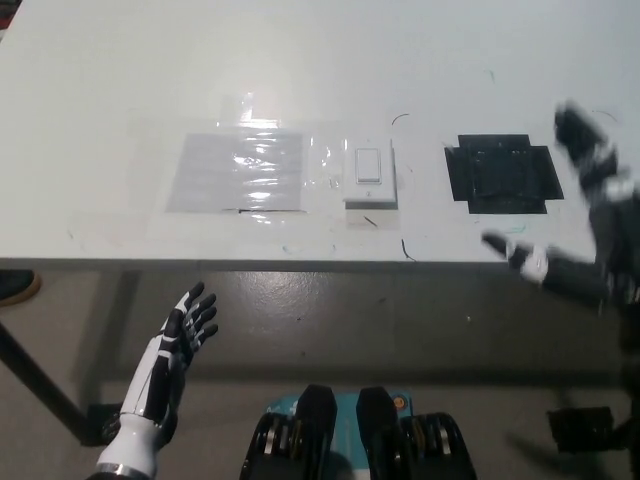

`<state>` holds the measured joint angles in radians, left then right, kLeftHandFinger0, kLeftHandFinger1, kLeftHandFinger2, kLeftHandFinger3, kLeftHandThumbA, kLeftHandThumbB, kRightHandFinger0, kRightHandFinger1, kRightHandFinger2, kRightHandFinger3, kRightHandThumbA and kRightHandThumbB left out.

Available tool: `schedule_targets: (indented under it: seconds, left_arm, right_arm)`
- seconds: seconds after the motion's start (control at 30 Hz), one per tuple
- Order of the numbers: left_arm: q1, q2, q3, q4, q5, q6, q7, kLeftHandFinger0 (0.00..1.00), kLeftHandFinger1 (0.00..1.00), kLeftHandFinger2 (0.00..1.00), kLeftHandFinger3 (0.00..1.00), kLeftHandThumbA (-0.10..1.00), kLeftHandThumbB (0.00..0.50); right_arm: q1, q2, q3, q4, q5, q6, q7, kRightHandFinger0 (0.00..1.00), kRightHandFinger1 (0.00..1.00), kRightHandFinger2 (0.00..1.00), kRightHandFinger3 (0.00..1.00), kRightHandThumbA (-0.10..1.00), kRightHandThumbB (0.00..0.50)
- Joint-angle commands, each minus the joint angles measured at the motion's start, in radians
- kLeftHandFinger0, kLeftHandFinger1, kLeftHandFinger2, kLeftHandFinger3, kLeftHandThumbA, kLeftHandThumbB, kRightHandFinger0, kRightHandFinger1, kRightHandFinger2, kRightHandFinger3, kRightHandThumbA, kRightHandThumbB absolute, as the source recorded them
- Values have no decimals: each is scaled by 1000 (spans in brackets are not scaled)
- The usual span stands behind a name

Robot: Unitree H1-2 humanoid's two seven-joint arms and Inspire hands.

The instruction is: A white switch is kept at the centre of the table close to the robot and the robot uses its right hand to press it to turn it on

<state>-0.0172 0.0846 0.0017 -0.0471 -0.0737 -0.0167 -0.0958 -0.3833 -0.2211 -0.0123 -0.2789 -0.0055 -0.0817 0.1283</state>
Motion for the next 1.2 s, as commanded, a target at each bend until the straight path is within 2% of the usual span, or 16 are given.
schedule_targets:
  seconds: [0.0, 0.1, 0.17, 0.3, 0.4, 0.47, 0.5, 0.63, 0.7, 0.73, 0.77, 0.9, 0.97, 1.03, 1.1, 1.17]
  left_arm:
    - [9, -6, -7, -33, -15, -55, -16, 1000, 1000, 1000, 1000, 1000, 61]
    - [11, -5, -6, -33, -7, -60, -12, 1000, 1000, 1000, 1000, 1000, 59]
    - [11, -5, -6, -38, -11, -53, -14, 1000, 1000, 1000, 1000, 1000, 56]
    - [10, -3, -7, -40, -12, -62, -18, 1000, 1000, 1000, 1000, 1000, 66]
    - [12, -1, -9, -37, -11, -62, -19, 1000, 1000, 1000, 1000, 1000, 80]
    - [10, 0, -10, -36, -9, -65, -20, 1000, 1000, 1000, 1000, 1000, 46]
    - [9, -1, -10, -38, -7, -59, -18, 1000, 1000, 1000, 1000, 1000, 52]
    - [4, -2, -11, -35, -6, -58, -17, 1000, 1000, 1000, 1000, 1000, 80]
    - [6, -3, -9, -35, -4, -56, -13, 1000, 1000, 1000, 1000, 1000, 71]
    - [9, -1, -8, -35, 1, -54, -11, 1000, 1000, 1000, 1000, 1000, 78]
    - [9, -1, -9, -36, 6, -50, -9, 1000, 1000, 1000, 1000, 1000, 79]
    - [14, -2, -12, -41, 1, -51, -14, 1000, 1000, 1000, 1000, 1000, 66]
    - [16, -4, -12, -43, -1, -42, -14, 1000, 1000, 1000, 1000, 1000, 82]
    - [16, -4, -10, -43, 0, -46, -14, 1000, 1000, 1000, 1000, 1000, 75]
    - [19, -5, -7, -44, 0, -44, -12, 1000, 1000, 1000, 1000, 1000, 49]
    - [20, -6, -8, -44, 2, -45, -11, 1000, 1000, 1000, 1000, 1000, 57]
  right_arm:
    - [-384, -106, 95, 32, -103, 261, 143, 1000, 1000, 1000, 1000, 965, 201]
    - [-529, -126, 176, 165, -151, 298, 209, 1000, 1000, 1000, 1000, 1000, 242]
    - [-579, -132, 208, 218, -162, 306, 231, 1000, 1000, 1000, 1000, 956, 224]
    - [-692, -125, 297, 380, -200, 336, 277, 1000, 1000, 1000, 1000, 959, 285]
    - [-753, -119, 359, 497, -234, 334, 303, 1000, 1000, 1000, 1000, 969, 285]
    - [-778, -118, 395, 555, -254, 332, 312, 1000, 1000, 1000, 1000, 967, 274]
    - [-801, -112, 423, 615, -265, 319, 319, 1000, 1000, 1000, 1000, 925, 253]
    - [-838, -120, 522, 732, -336, 250, 324, 1000, 1000, 1000, 1000, 944, 272]
    - [-838, -121, 562, 754, -363, 254, 327, 1000, 1000, 1000, 1000, 951, 277]
    - [-837, -120, 588, 778, -380, 222, 329, 1000, 1000, 1000, 1000, 957, 252]
    - [-833, -122, 604, 779, -390, 224, 336, 1000, 1000, 1000, 1000, 951, 244]
    - [-814, -125, 653, 791, -435, 261, 354, 1000, 1000, 1000, 1000, 962, 273]
    - [-802, -128, 668, 791, -453, 271, 363, 1000, 1000, 1000, 1000, 956, 279]
    - [-797, -131, 682, 797, -473, 264, 372, 1000, 1000, 1000, 1000, 958, 285]
    - [-787, -138, 698, 788, -495, 268, 394, 1000, 1000, 1000, 1000, 962, 277]
    - [-771, -144, 697, 777, -497, 268, 404, 1000, 1000, 1000, 1000, 939, 264]
